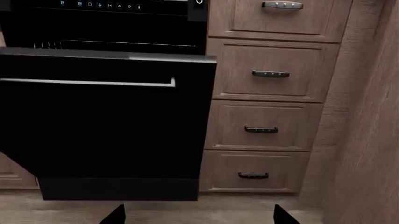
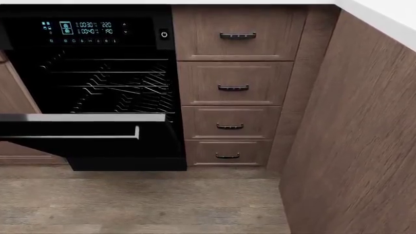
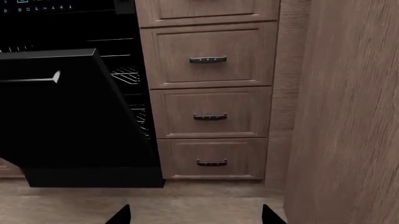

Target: Close the dishwasher door

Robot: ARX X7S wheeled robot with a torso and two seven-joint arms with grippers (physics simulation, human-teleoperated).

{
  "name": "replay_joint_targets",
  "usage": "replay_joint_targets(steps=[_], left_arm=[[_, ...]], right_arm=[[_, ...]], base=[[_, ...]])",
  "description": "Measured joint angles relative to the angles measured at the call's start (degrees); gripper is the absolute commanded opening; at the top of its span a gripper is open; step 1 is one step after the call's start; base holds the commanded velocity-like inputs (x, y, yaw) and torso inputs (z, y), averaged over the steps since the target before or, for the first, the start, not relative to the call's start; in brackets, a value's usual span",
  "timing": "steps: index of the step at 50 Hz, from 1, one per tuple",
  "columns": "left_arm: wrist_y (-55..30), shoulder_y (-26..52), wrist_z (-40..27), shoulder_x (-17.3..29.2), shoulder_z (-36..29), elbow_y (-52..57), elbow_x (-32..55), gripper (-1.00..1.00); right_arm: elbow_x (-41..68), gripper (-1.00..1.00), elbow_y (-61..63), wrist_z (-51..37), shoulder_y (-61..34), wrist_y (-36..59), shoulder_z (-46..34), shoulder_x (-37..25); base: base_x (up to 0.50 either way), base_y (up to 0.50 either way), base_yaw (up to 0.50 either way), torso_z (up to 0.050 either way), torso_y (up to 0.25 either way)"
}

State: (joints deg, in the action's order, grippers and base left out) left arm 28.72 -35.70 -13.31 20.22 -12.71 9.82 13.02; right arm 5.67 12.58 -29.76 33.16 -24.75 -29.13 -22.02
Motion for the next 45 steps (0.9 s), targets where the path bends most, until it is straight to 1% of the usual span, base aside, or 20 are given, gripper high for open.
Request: replay_joint_targets(steps=[45], left_arm=[[0.7, 0.0, -0.9, 0.7, -0.8, -0.5, 0.2, 1.00]], right_arm=[[0.4, 1.00, -0.2, -1.8, -0.8, -0.2, -1.6, -1.3]], base=[[0.00, 0.00, 0.00, -0.020, 0.000]])
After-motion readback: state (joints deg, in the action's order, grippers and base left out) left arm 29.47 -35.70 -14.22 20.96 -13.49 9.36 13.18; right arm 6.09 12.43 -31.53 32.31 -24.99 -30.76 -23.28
